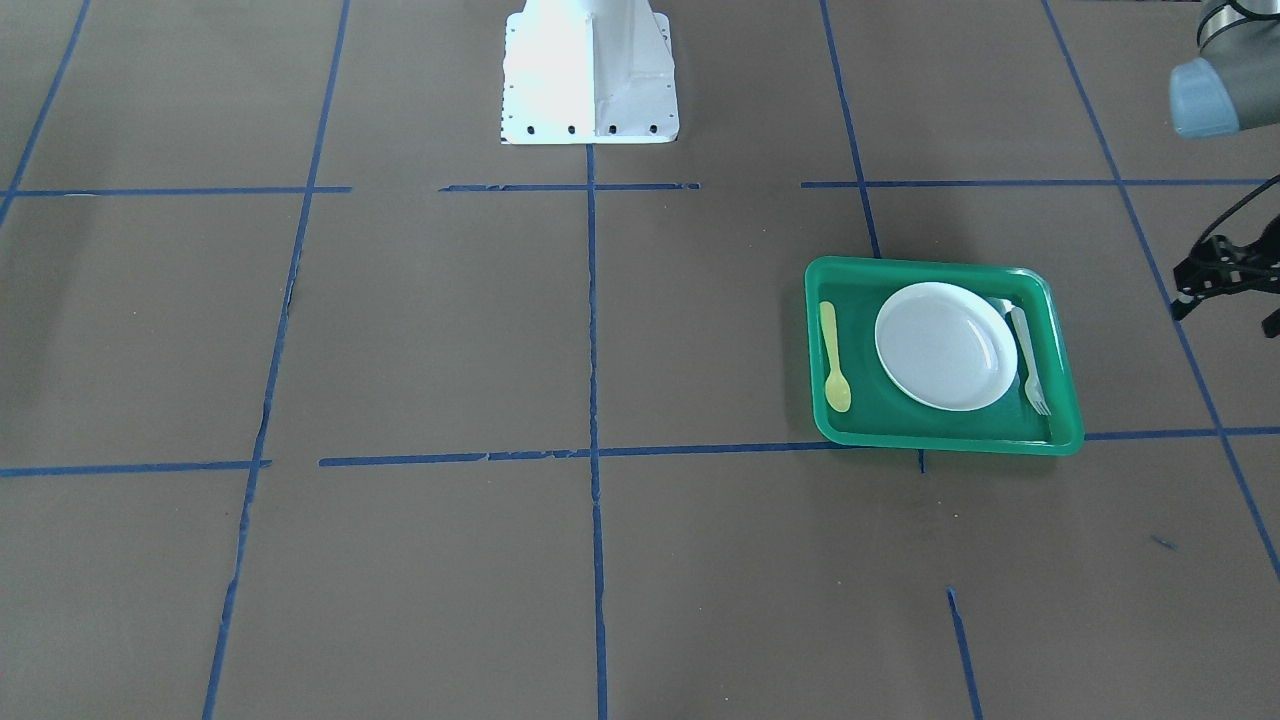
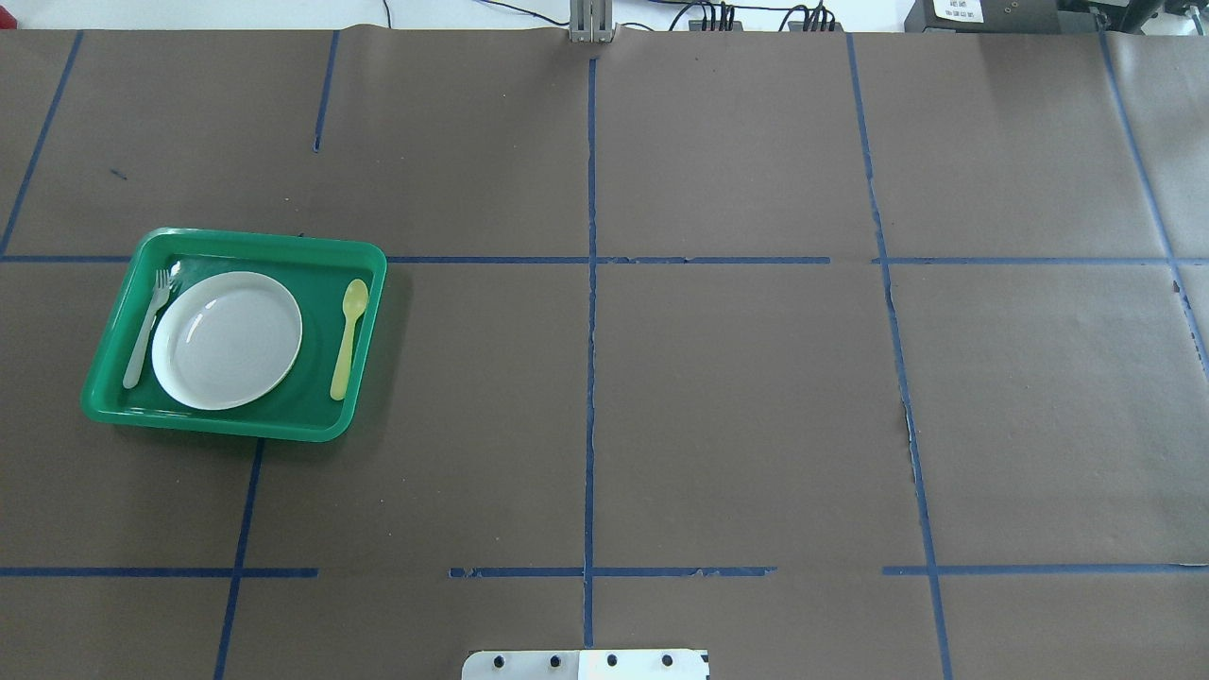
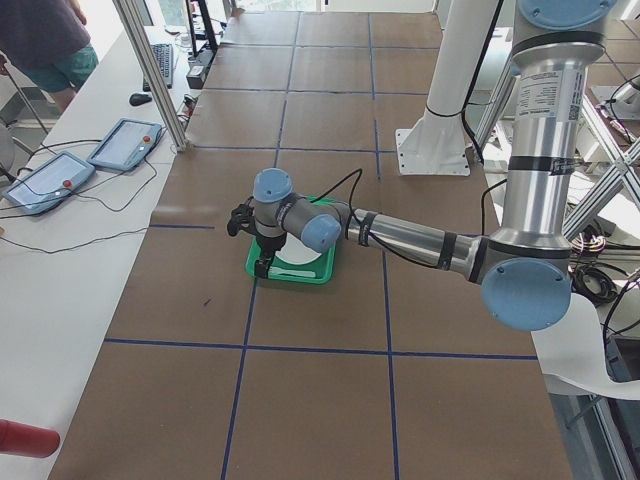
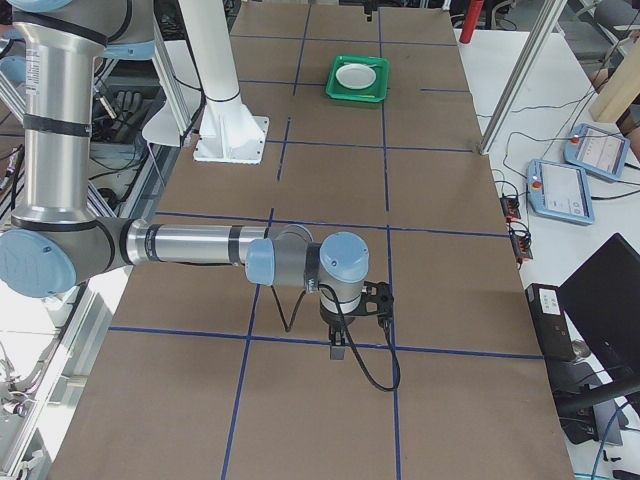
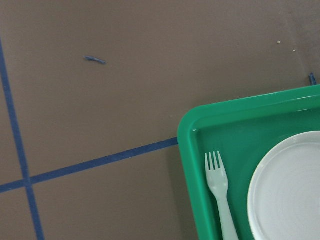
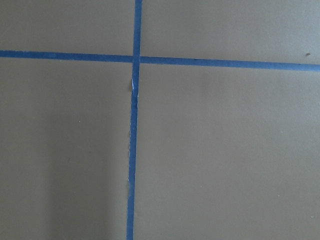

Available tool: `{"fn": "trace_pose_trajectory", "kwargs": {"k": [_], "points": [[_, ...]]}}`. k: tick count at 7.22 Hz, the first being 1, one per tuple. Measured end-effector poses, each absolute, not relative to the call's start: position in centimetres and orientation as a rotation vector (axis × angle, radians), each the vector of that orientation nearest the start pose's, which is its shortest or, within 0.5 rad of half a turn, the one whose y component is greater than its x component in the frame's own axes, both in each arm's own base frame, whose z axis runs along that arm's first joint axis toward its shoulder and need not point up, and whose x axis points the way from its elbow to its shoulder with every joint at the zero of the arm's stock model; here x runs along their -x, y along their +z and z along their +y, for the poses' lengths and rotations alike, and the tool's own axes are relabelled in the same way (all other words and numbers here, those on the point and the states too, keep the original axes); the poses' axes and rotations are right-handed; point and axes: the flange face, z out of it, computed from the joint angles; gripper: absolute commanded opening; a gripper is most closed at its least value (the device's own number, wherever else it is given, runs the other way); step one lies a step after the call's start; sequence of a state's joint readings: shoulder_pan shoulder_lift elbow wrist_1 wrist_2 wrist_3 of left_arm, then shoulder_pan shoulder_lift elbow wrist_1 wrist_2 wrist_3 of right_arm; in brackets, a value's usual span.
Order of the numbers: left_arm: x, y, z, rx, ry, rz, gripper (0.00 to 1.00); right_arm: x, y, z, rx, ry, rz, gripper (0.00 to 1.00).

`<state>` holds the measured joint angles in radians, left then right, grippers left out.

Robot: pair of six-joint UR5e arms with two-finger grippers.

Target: Place fork

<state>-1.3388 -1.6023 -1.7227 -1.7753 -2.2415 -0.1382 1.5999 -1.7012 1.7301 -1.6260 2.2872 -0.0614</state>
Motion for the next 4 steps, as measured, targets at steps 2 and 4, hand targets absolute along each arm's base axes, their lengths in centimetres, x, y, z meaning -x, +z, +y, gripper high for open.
{"fn": "trace_pose_trajectory", "kwargs": {"k": [2,4], "points": [[1.9,58.0,-50.9,-0.161,0.149,0.736,1.00,-8.1,65.0,-43.2,-0.007,-0.021,-0.717,1.00],[5.3,61.0,-48.3,-0.112,0.135,0.745,1.00,-8.1,65.0,-43.2,-0.007,-0.021,-0.717,1.00]]}}
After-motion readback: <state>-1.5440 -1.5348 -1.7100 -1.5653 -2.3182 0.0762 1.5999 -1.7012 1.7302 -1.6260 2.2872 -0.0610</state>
